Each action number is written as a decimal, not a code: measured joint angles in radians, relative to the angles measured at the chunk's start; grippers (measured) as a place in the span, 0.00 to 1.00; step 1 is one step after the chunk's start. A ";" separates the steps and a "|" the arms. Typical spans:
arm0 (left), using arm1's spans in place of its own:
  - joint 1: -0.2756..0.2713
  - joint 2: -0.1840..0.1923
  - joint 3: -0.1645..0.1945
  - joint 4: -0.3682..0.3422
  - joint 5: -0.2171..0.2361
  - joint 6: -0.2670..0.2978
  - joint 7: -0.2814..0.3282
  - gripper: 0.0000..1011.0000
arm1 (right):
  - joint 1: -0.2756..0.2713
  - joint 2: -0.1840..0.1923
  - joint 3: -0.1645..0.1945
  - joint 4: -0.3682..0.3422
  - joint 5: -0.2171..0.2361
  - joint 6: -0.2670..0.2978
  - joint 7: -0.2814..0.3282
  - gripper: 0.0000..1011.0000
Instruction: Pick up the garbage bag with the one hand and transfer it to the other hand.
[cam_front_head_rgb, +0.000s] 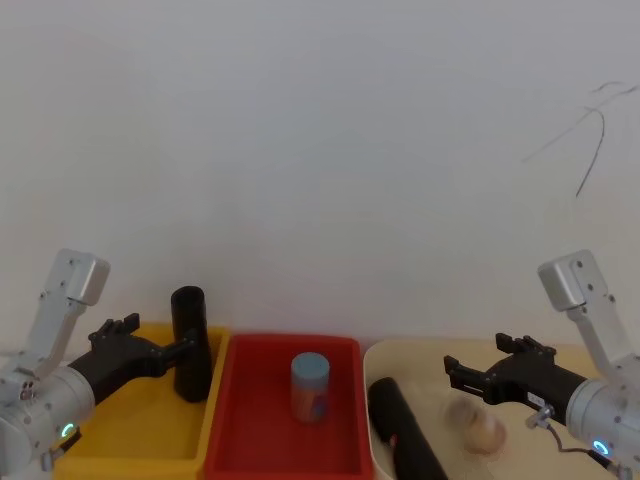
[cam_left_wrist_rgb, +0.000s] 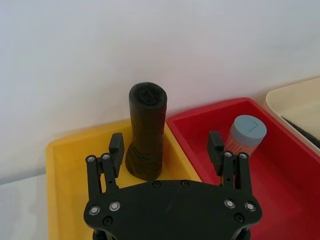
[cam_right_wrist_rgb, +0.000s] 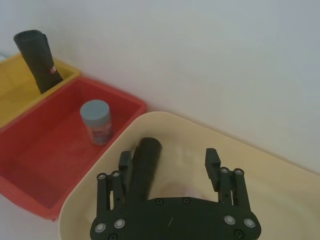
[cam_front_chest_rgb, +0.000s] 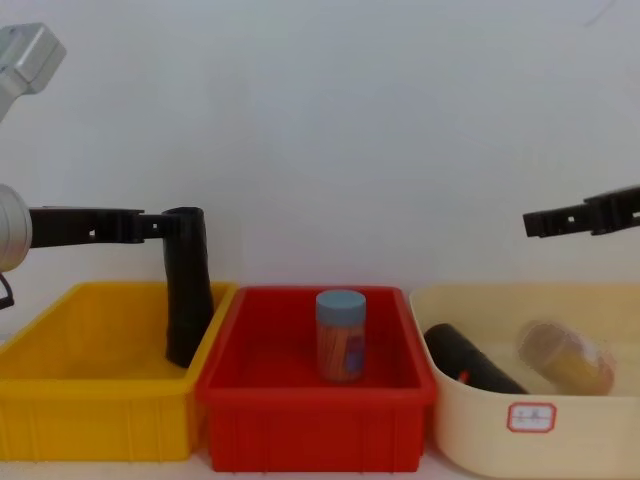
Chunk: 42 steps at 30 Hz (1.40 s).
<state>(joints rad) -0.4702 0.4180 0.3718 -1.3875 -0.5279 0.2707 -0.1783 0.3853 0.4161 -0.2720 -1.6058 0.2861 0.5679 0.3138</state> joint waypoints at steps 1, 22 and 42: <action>0.000 0.000 0.000 0.000 0.000 0.000 0.000 0.99 | -0.002 0.001 0.001 0.000 0.000 0.000 -0.002 0.89; -0.010 -0.002 0.008 0.005 -0.004 -0.022 -0.066 0.99 | -0.034 -0.010 0.024 -0.017 -0.010 -0.047 -0.031 0.99; -0.049 -0.022 0.061 0.015 -0.058 -0.044 -0.261 0.99 | -0.121 -0.105 0.007 -0.088 -0.081 -0.300 -0.129 0.99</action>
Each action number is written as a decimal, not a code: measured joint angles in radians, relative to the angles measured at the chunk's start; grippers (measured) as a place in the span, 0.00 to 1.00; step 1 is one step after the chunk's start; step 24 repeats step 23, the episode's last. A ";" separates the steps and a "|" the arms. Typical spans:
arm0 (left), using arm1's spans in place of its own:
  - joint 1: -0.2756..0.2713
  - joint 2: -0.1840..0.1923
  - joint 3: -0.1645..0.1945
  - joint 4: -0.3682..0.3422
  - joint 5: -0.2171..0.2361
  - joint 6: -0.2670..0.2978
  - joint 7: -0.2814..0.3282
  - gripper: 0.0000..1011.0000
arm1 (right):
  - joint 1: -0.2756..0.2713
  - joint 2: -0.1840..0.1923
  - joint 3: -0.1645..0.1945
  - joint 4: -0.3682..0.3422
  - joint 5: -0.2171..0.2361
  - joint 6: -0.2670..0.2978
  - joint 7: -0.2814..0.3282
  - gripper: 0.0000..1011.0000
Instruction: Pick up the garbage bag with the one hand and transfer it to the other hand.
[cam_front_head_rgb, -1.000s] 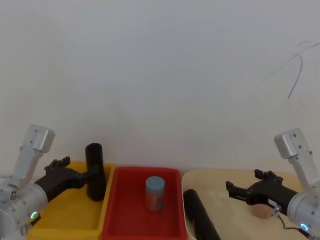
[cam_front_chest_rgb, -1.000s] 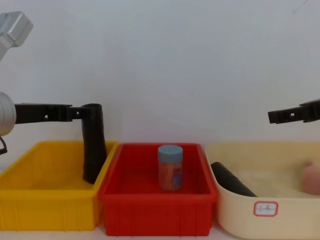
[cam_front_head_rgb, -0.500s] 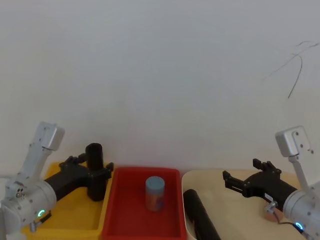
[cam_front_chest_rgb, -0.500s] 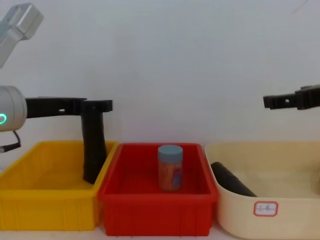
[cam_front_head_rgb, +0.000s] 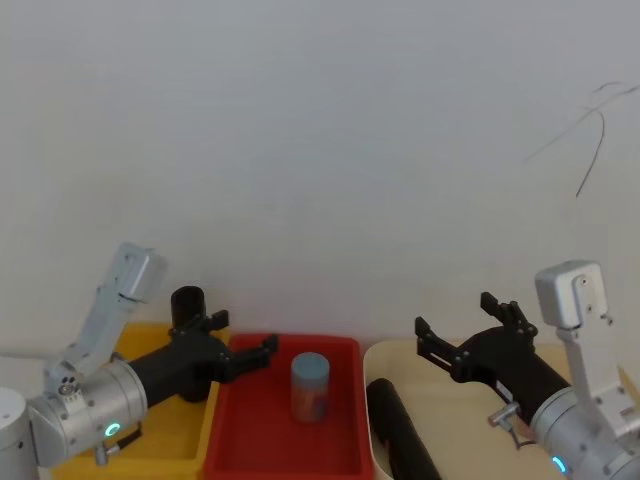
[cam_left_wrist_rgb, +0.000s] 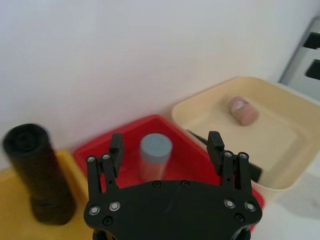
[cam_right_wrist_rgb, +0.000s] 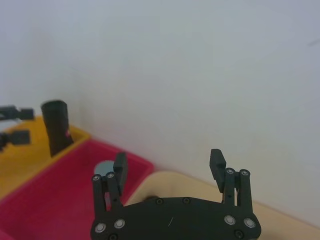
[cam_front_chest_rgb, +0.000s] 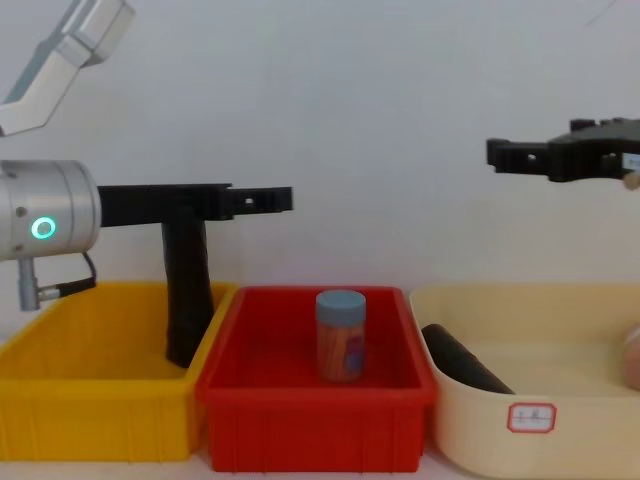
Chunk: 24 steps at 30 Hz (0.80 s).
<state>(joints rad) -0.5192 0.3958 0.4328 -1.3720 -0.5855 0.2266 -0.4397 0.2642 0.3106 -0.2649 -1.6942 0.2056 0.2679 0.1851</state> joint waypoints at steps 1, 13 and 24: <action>-0.001 -0.001 0.004 -0.001 -0.004 0.000 -0.011 0.99 | -0.009 -0.009 -0.004 -0.006 -0.005 -0.019 -0.007 0.99; -0.008 -0.008 0.024 -0.009 -0.026 0.000 -0.064 0.99 | -0.051 -0.054 -0.024 -0.033 -0.033 -0.112 -0.044 0.99; -0.010 -0.010 0.031 -0.011 -0.034 0.001 -0.084 0.99 | -0.067 -0.071 -0.032 -0.044 -0.044 -0.149 -0.057 0.99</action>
